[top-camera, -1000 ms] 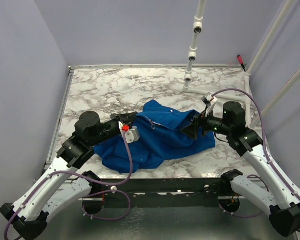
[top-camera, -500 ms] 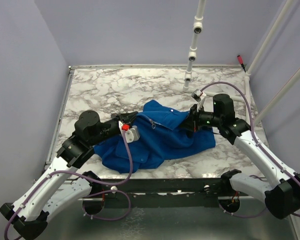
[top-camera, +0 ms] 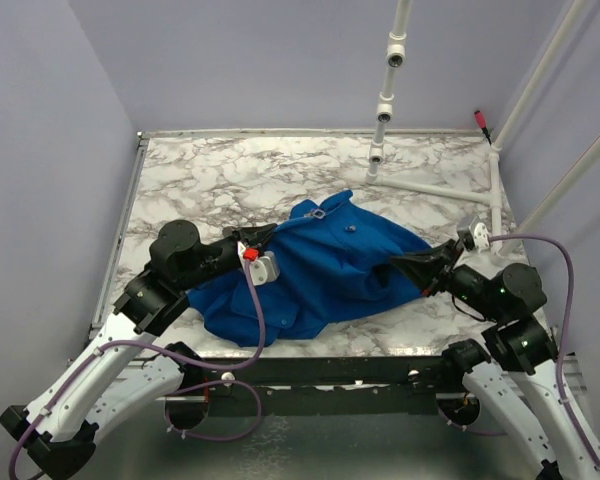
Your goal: Zip up the jacket
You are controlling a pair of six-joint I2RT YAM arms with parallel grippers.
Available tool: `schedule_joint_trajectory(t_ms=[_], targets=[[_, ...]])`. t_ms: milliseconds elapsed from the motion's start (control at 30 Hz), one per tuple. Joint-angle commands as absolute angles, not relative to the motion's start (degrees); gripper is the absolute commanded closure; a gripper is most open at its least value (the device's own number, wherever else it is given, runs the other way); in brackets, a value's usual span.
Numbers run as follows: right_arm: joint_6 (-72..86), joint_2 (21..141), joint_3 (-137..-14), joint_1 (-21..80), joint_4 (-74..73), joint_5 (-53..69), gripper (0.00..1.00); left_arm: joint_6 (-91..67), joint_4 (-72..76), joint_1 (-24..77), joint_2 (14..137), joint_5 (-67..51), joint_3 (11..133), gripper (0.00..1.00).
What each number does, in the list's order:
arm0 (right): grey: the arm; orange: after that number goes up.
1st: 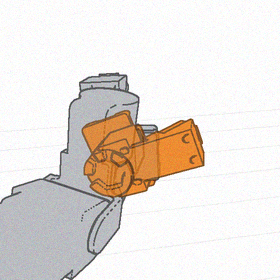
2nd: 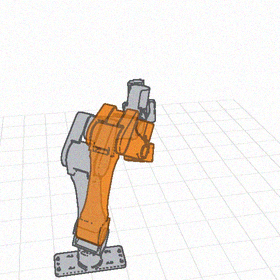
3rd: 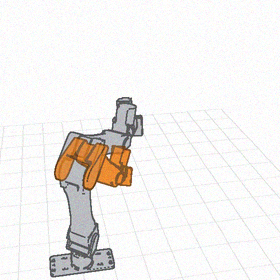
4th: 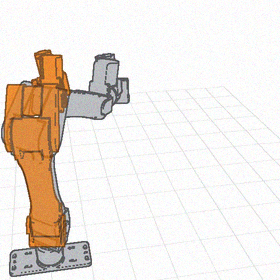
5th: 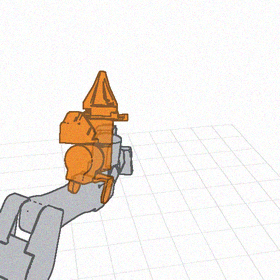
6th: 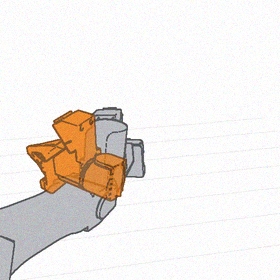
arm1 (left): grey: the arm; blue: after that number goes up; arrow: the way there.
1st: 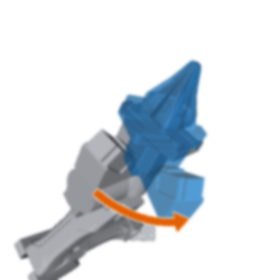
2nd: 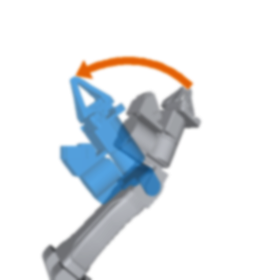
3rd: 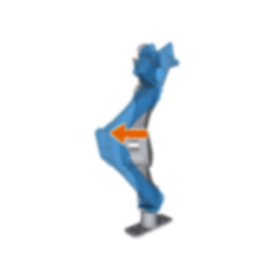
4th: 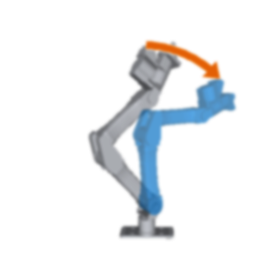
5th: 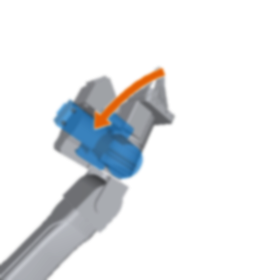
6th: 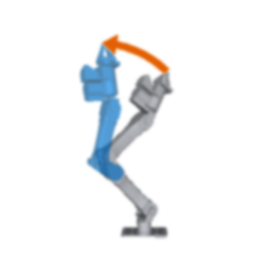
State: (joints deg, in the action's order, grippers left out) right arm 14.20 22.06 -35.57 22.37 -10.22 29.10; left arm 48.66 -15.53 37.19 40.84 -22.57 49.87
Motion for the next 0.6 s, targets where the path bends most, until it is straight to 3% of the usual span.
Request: schedule_joint_trajectory(t_ms=[0,167,200,267,300,500,567], targets=[[17.7,22.9,-34.2,22.3,-13.1,25.3,0.99,48.3,-13.7,36.6,40.8,-23.9,51.1,1.00],[15.8,26.7,-35.3,22.3,-19.1,28.6,0.99,48.4,-13.7,36.5,40.7,-24.4,51.5,1.00],[16.1,27.2,-35.4,22.3,-19.2,29.5,0.93,48.5,-13.7,36.4,40.7,-24.7,51.5,1.00],[16.3,29.0,-36.6,22.3,-19.2,31.5,0.64,48.8,-13.8,36.3,40.5,-25.0,51.6,1.00],[16.0,30.2,-37.9,22.3,-20.0,32.3,0.55,49.1,-13.9,36.3,40.3,-25.2,51.5,1.00],[13.3,34.6,-49.8,22.3,-22.9,31.9,0.20,50.2,-14.3,36.3,39.9,-26.1,51.1,1.00],[13.5,37.8,-54.0,22.3,-22.3,33.6,0.13,50.2,-14.3,36.3,40.0,-26.5,51.2,1.00]])
